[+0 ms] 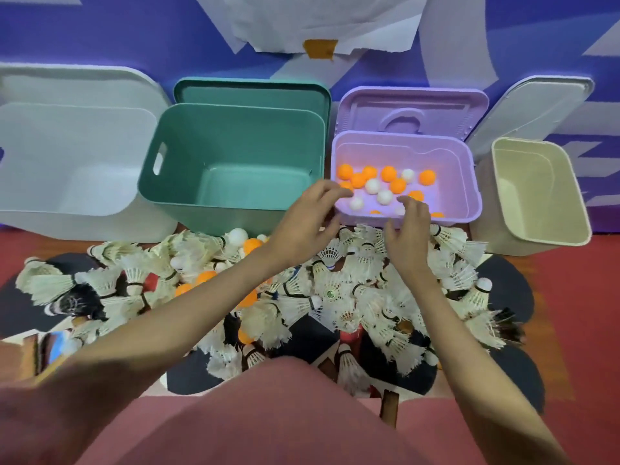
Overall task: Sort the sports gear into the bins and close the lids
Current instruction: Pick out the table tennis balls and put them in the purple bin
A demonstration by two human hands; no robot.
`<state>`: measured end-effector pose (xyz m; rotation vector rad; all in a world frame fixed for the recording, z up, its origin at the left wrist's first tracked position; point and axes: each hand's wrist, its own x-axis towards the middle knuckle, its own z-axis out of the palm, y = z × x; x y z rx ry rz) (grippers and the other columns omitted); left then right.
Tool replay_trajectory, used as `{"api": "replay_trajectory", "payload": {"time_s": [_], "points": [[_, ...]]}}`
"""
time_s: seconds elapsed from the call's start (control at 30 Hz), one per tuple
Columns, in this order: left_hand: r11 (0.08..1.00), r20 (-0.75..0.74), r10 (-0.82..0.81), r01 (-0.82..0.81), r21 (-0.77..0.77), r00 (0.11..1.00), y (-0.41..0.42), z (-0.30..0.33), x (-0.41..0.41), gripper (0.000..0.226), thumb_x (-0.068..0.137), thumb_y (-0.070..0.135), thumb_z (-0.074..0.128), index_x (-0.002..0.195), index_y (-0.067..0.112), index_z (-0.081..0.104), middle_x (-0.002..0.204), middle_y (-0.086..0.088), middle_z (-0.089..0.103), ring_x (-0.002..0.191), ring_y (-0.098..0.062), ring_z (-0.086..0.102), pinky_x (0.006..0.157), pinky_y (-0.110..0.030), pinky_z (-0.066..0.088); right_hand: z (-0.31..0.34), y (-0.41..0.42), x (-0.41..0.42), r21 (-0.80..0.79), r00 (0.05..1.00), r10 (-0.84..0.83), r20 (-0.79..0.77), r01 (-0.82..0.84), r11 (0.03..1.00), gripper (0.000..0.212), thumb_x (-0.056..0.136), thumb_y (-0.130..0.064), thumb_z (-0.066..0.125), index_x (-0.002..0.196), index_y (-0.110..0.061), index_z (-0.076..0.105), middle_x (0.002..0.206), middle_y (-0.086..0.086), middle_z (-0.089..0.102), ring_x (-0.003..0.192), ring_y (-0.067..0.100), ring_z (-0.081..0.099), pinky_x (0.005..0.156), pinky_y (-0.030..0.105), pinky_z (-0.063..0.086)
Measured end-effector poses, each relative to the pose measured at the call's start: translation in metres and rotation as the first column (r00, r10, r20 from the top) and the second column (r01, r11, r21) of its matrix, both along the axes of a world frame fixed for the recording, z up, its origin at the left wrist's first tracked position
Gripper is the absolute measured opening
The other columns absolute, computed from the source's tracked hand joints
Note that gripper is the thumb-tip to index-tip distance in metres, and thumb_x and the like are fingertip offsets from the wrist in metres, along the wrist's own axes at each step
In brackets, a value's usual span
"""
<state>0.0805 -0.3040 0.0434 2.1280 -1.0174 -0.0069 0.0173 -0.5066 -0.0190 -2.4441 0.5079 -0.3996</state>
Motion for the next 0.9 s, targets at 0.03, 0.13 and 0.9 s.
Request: {"api": "replay_trajectory", "payload": {"time_s": [0.03, 0.13, 0.9], "points": [[0.999, -0.014, 0.032, -0.032, -0.028, 0.999, 0.020, 0.003, -0.015, 0.035, 0.089, 0.004, 0.053, 0.123, 0.006, 0.054, 0.117, -0.008, 0.051, 0.106, -0.019, 0.051, 0.090, -0.025, 0.042, 0.004, 0.017, -0.014, 0.027, 0.999, 0.033, 0.035, -0.034, 0.999, 0.037, 0.088, -0.006, 0.053, 0.125, -0.003, 0.047, 0.119, 0.016, 0.045, 0.114, 0.027, 0.040, 0.091, 0.026, 0.031], [0.978, -0.090, 0.202, -0.205, -0.032, 0.975, 0.085, -0.002, -0.053, 0.029, 0.092, 0.007, 0.052, 0.120, 0.009, 0.056, 0.114, -0.002, 0.054, 0.100, -0.012, 0.053, 0.085, -0.023, 0.044, 0.009, 0.067, -0.054, 0.101, 0.983, 0.182, -0.002, -0.181, 0.978, 0.036, 0.090, -0.006, 0.051, 0.126, -0.007, 0.046, 0.118, 0.009, 0.043, 0.111, 0.016, 0.039, 0.090, 0.022, 0.033], [0.654, -0.052, 0.226, -0.112, 0.749, 0.973, 0.172, -0.087, -0.133, 0.020, 0.092, 0.025, 0.053, 0.104, 0.009, 0.058, 0.110, -0.009, 0.061, 0.108, -0.027, 0.052, 0.078, -0.031, 0.032, 0.005, 0.196, -0.103, 0.027, 0.875, 0.433, -0.217, -0.438, 0.899, 0.044, 0.089, -0.004, 0.053, 0.132, -0.007, 0.044, 0.127, 0.011, 0.042, 0.117, 0.023, 0.045, 0.095, 0.027, 0.039]]}}
